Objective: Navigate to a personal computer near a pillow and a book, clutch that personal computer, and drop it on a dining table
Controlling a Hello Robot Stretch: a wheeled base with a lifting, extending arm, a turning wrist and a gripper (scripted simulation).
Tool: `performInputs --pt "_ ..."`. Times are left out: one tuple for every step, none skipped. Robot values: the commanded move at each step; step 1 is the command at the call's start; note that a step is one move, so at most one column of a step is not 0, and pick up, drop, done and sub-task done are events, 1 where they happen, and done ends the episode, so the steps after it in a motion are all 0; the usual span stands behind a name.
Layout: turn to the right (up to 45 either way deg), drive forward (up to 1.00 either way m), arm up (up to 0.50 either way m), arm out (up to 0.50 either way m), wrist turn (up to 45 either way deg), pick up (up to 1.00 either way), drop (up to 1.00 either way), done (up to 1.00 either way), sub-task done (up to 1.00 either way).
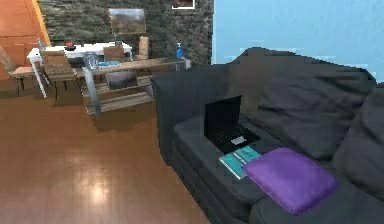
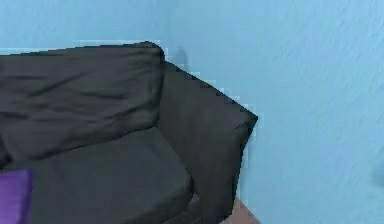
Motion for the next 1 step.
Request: performInputs --pt "-30.0 0.0 0.0 0.0 0.0 0.0 0.0 0.0 0.0"
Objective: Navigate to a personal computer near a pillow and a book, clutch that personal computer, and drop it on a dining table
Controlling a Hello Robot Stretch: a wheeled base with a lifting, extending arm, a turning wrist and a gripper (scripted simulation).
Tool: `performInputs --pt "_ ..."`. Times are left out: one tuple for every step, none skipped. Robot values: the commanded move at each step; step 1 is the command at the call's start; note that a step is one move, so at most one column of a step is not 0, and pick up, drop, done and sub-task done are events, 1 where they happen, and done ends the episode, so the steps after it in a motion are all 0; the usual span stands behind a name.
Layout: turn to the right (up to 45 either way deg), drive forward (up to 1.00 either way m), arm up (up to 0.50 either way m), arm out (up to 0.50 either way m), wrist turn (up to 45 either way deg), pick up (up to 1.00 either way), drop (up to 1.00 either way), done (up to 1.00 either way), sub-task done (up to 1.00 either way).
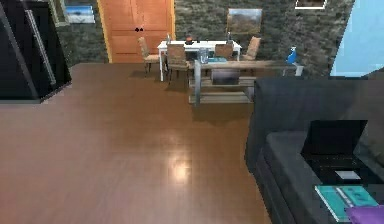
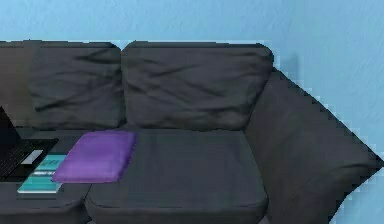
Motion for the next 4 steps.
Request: performInputs --pt "0.0 0.3 0.0 0.0 0.0 0.0 0.0 0.0 0.0" --pt "45.0 0.0 0.0 0.0 0.0 0.0 0.0 0.0 0.0" --pt "-36.0 0.0 0.0 0.0 0.0 0.0 0.0 0.0 0.0" --pt "0.0 0.15 0.0 0.0 0.0 0.0 0.0 0.0 0.0"
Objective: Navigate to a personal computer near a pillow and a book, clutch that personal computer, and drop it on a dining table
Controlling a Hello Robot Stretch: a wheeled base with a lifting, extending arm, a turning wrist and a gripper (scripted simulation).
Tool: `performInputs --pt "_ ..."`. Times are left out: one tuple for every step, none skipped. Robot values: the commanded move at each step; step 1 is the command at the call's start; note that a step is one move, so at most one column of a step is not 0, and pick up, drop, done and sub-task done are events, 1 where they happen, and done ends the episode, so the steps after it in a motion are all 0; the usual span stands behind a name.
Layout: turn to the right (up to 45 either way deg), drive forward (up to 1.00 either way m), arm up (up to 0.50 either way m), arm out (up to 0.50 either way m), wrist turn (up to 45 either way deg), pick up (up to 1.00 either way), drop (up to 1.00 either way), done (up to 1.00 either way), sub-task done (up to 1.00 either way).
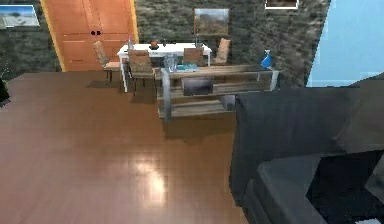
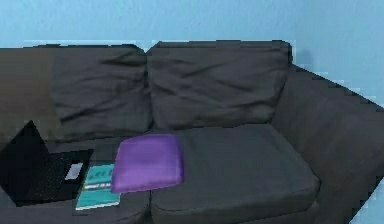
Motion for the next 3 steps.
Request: performInputs --pt "-36.0 0.0 0.0 0.0 0.0 0.0 0.0 0.0 0.0" --pt "0.0 0.0 0.5 0.0 0.0 0.0 0.0 0.0 0.0" --pt "0.0 0.0 0.14 0.0 0.0 0.0 0.0 0.0 0.0"
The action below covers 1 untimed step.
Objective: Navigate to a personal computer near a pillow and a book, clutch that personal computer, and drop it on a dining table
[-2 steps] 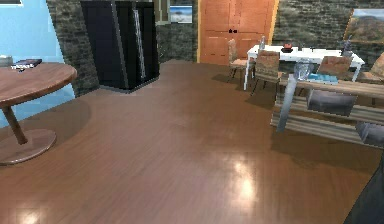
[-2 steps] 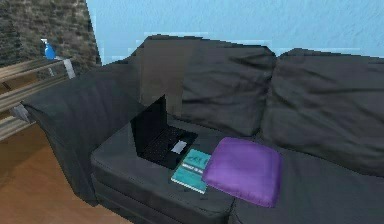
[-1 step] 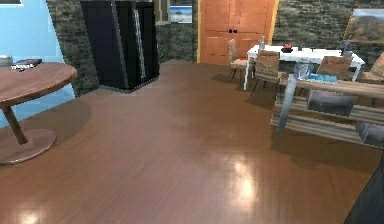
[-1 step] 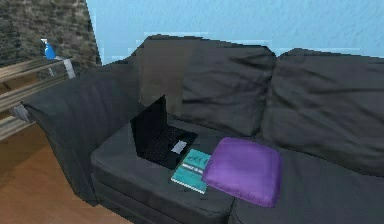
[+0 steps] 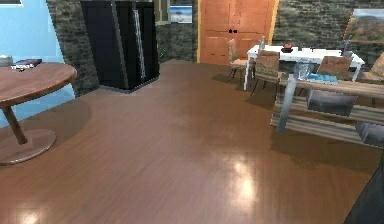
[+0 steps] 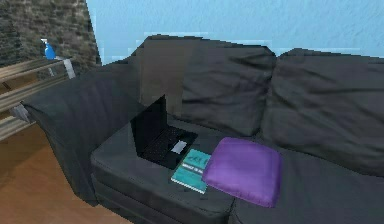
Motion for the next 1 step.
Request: performInputs --pt "0.0 0.0 0.0 0.5 0.0 0.0 0.0 0.0 0.0"
